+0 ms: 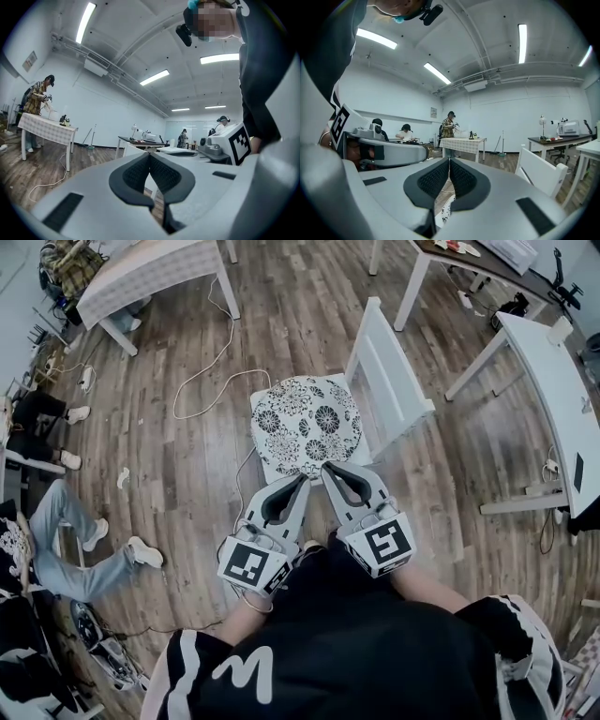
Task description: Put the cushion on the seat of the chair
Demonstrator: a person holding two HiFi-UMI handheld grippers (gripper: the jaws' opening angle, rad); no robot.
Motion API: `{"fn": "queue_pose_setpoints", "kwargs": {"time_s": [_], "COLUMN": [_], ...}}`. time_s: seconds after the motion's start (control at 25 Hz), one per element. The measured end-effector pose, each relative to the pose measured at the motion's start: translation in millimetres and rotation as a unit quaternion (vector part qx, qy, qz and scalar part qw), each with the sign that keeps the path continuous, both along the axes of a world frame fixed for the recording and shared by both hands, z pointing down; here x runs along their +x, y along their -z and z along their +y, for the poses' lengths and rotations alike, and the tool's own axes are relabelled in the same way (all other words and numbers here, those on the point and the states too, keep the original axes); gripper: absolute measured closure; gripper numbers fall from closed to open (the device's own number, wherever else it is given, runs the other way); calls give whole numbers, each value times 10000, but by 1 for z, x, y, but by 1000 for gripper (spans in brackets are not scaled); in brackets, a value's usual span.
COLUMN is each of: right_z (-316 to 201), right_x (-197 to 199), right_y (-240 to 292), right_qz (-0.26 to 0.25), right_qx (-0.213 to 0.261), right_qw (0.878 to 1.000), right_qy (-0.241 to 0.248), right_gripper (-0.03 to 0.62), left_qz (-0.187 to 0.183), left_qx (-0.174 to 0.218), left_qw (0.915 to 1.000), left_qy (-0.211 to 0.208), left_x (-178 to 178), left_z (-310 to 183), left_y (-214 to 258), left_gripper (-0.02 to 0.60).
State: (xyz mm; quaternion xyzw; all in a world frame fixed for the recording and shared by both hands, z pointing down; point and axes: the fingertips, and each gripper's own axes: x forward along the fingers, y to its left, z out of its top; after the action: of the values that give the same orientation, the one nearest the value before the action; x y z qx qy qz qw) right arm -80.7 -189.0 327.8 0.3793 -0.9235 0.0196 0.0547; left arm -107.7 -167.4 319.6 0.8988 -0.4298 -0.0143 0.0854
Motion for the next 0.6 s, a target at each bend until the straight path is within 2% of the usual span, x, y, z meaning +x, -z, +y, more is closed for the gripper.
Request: {"fn": "queue_pose_setpoints", "kwargs": {"time_s": [0.36, 0.6], "right_z": [8, 30], "right_x": [3, 15], "right_y": [10, 9], "right_qz": [-14, -36], "right_qx": [165, 141], "right_qw": [9998, 9996], "right_qy": [80, 230], "right_gripper": [569, 569], "left_qz": [14, -32], "left_qx": [76, 121], "left_qw": [9999, 9996], "left_qy": [126, 251], "left_x": [-5, 10], "left_z": [8, 26], "left_y": [9, 13], "left_gripper": [578, 578]}}
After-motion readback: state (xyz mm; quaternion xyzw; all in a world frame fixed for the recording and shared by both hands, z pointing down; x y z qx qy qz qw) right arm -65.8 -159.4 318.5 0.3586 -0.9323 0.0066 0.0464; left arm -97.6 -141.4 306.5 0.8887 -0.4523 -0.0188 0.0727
